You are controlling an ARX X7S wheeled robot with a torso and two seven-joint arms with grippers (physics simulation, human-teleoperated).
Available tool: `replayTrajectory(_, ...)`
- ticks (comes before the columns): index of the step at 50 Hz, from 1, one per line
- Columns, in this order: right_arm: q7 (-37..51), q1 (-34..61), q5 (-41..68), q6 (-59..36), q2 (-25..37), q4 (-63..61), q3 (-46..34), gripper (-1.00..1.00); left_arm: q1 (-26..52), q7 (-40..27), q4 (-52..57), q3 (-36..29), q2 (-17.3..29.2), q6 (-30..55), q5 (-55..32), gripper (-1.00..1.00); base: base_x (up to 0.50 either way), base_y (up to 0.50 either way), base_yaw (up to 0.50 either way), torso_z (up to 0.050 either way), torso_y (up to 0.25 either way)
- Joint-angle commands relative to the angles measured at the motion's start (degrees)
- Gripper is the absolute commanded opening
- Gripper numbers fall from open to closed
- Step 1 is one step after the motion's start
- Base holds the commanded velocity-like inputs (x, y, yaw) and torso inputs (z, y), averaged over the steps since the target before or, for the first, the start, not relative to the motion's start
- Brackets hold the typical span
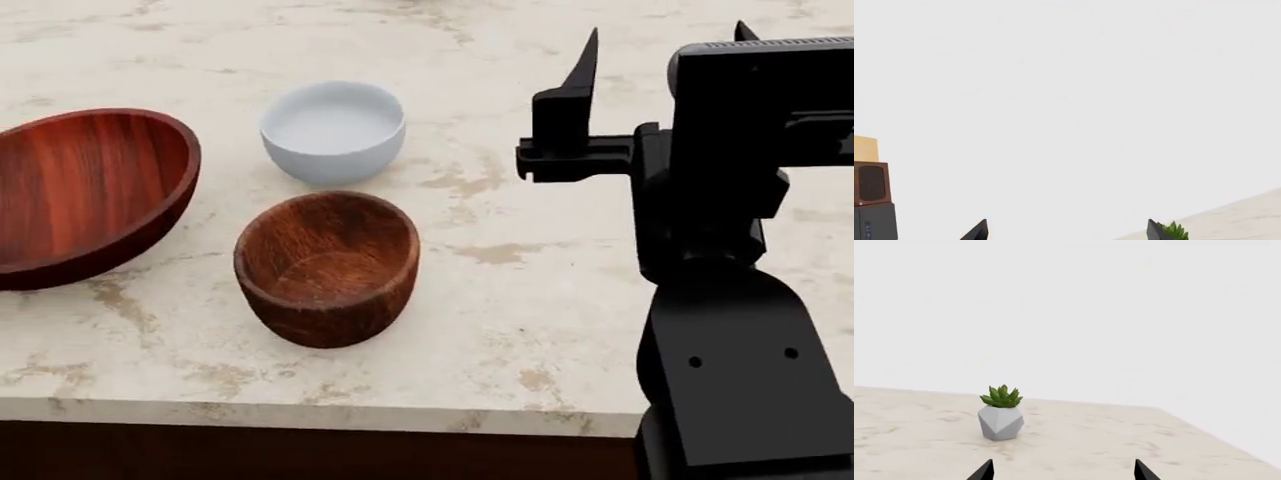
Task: Stack the bowls from largest to smallest.
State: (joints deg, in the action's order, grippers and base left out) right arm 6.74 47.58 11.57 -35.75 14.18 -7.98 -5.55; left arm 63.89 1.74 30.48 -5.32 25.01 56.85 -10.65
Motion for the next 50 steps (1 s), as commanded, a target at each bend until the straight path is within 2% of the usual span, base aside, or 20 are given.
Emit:
replayTrajectory(1, -1.23, -0.34, -0.58, 0.49, -0.53, -0.07, 0.61, 1.00, 0.38, 1.16, 0.21, 1.55, -0.73, -0.12, 0.48, 1.00, 0.00, 0.50, 0.00, 0.000, 0.000)
replayTrajectory(30, -1.17, -1.16, 0.43, 1.10, -0.20, 0.19, 0.20, 1.00, 1.04, 1.06, 0.45, 1.05, -0.51, 0.54, -0.02, 1.00, 0.00, 0.49, 0.00, 0.000, 0.000)
replayTrajectory(50, -1.09, -1.40, 1.69, 0.07, 0.13, -0.70, 0.35, 1.00, 0.82, 0.65, -0.45, 0.98, -0.93, -0.11, -0.26, 1.00, 0.06, 0.00, 0.00, 0.000, 0.000)
